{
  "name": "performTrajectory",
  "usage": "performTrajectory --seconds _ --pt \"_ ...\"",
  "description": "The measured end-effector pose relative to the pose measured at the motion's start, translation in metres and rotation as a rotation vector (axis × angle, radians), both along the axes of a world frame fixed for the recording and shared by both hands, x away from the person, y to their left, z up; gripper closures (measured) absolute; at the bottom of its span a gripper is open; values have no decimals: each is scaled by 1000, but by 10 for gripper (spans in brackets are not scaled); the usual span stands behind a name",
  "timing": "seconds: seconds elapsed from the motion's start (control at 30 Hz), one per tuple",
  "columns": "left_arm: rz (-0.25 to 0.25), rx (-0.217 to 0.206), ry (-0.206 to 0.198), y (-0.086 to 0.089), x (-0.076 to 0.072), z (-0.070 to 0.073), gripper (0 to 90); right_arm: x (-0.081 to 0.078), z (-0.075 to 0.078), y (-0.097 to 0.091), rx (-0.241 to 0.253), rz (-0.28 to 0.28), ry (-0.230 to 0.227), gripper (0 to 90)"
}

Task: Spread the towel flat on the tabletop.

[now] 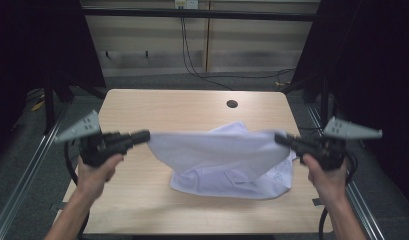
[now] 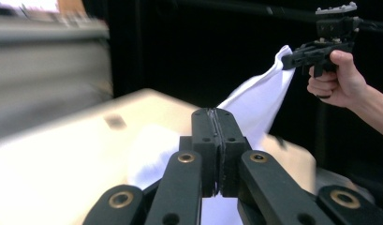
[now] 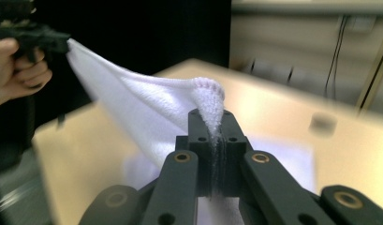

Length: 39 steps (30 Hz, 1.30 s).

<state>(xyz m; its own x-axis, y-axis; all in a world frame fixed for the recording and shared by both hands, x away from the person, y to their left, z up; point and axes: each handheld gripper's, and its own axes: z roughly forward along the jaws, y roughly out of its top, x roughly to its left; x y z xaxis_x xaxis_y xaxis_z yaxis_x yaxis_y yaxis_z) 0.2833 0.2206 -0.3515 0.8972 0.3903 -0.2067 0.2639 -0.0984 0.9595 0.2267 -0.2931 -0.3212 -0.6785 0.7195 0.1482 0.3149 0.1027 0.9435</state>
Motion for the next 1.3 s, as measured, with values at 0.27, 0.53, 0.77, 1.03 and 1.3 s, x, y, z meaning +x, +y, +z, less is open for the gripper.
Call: performTrajectory --seconds 0.27,0.53,0.77,1.03,1.3 --pt "-144 95 88 -2 -70 -47 887 -96 -69 -7 -7 5 126 868" --pt "-208 33 126 11 -112 -54 736 -174 -57 -9 -13 -101 60 602" --pt "-113 136 204 1 -54 -87 727 -136 -80 -17 -26 -121 103 564" --pt "-73 237 281 -45 14 -115 647 -27 -124 1 -181 -73 257 563" --pt "-135 330 311 -66 22 -136 770 26 -146 11 -212 -41 344 711"
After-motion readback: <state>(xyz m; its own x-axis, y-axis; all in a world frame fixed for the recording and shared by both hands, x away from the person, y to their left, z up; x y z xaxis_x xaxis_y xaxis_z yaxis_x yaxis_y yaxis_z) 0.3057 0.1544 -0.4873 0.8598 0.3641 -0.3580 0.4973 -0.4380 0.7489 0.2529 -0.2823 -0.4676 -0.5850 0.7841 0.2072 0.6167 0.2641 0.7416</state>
